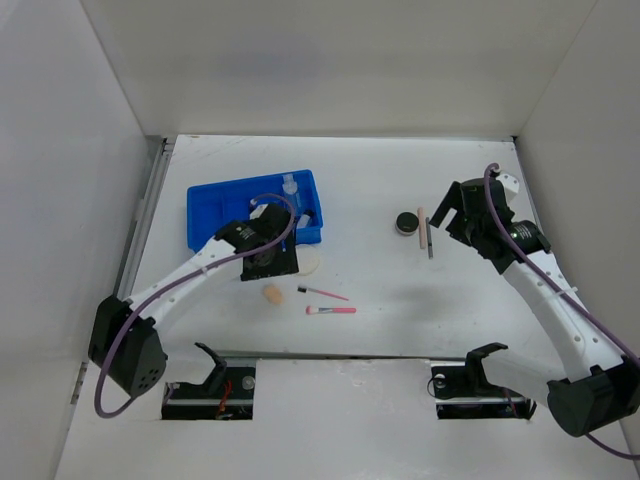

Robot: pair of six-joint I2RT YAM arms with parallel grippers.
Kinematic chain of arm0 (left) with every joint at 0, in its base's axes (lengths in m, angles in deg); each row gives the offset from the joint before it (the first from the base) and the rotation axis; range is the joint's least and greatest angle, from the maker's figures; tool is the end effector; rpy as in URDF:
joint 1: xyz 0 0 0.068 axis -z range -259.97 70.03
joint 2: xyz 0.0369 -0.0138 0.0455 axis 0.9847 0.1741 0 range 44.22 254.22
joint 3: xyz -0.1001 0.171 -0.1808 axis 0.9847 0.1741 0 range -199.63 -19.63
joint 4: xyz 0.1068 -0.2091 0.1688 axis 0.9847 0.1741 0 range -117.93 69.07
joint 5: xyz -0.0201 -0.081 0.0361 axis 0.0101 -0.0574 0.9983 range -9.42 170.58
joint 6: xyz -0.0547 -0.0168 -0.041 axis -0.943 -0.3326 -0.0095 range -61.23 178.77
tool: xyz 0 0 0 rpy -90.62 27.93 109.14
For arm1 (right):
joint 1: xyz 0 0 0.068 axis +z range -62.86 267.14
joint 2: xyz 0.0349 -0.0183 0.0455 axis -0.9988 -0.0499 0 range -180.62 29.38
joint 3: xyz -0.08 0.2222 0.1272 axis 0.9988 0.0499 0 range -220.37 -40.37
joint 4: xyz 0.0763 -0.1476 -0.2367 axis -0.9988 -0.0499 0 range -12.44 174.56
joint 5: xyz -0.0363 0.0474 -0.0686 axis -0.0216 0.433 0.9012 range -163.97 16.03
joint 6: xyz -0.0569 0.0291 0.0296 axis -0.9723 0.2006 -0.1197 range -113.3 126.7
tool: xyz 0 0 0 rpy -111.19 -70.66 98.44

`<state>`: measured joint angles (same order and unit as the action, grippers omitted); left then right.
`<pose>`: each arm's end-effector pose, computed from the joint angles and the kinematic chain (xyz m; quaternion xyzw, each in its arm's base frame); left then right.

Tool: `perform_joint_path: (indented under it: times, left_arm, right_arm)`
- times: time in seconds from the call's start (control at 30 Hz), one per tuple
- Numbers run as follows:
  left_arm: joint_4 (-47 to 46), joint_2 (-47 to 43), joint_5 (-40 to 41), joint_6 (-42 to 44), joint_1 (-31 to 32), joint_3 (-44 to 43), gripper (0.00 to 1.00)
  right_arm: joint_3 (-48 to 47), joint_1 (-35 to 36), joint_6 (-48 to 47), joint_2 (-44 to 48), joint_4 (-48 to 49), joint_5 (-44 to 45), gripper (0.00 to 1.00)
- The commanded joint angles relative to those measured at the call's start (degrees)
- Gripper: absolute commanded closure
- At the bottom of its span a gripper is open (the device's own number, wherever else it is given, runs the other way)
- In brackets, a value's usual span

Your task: Organize the makeup

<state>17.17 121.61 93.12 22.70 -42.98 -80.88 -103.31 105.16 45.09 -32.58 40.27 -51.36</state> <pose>0.2522 -0.1744 0.2338 -0.0194 0.9631 -0.0619 0.2614 0.2579 0.0607 0.3197 0.2357 0.8724 0.0250 0.4275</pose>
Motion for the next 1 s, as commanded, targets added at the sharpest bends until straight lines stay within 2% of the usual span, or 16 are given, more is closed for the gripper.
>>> perform_joint_path:
  times: [0.0,0.2,0.37,0.5,0.53,0.67,0.87,0.97]
  left_arm:
    - [-1.59,-2.85,-0.48,-9.96,-0.69,5.86,0.27]
    - [-9.66,0.39,-6.38,-11.39,-3.86,11.85,0.27]
    - [-12.40,4.17,-8.84,-13.58,-5.09,13.62,0.37]
    - [-14.52,5.58,-9.37,-12.10,-5.62,13.71,0.56]
    - [-13.38,6.45,-9.37,-11.31,-5.62,13.01,0.70]
    - [-7.68,4.98,-8.15,-7.97,-5.62,8.18,0.93]
    - [4.46,-1.26,-1.03,1.70,-5.62,-6.58,0.94]
    - [6.49,0.13,1.44,6.78,-7.81,-14.66,0.94]
  right_arm:
    - [-0.08,-0.18,-0.16,-0.19,3.15,-0.81,0.01]
    - [-0.61,-0.18,-0.69,-0.19,3.16,-1.34,0.01]
    - [-0.61,-0.18,-1.21,-0.19,3.16,-1.34,0.01]
    - [-0.61,-0.18,-1.21,-0.19,3.16,-1.34,0.01]
    - [-0.61,-0.18,-1.21,-0.19,3.16,-1.34,0.01]
    - [-1.22,-0.18,-1.21,-0.19,3.16,-0.81,0.01]
    - [-0.70,-0.18,-1.21,-0.71,3.16,-0.29,0.01]
    - [-0.70,-0.18,-1.21,-0.71,3.68,-0.29,0.01]
